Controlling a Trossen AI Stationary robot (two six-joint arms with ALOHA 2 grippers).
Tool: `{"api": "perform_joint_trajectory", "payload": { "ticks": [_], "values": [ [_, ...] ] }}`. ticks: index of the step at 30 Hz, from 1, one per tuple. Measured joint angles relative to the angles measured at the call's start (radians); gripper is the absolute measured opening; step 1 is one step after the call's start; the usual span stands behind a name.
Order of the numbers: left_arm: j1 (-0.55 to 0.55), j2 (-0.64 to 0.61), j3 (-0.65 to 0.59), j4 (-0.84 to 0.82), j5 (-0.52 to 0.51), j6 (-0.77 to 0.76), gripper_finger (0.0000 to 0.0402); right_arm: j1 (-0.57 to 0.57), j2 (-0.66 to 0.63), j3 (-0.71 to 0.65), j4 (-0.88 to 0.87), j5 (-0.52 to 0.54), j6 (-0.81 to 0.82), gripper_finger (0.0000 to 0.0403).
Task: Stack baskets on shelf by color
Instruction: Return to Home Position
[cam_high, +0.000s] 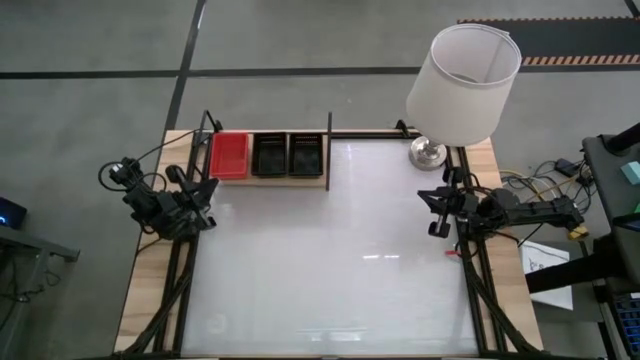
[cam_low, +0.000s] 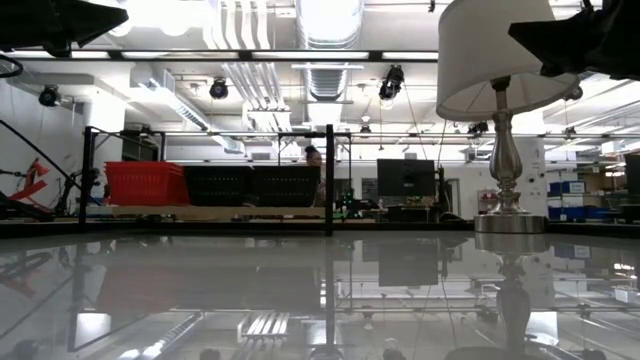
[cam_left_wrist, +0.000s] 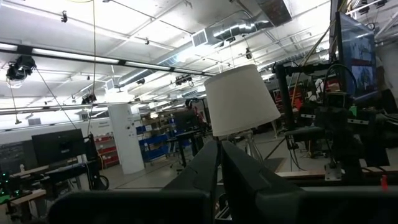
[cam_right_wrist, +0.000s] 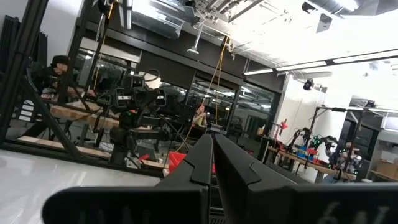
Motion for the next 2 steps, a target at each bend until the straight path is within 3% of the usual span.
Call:
{"api": "perform_joint_trajectory", "payload": {
  "ticks": [2],
  "values": [
    [0.000,0.000,0.000,0.000,0.000,0.000,0.0006,0.000,0.000,0.000,0.000,0.000,0.000,0.0009]
  ]
}}
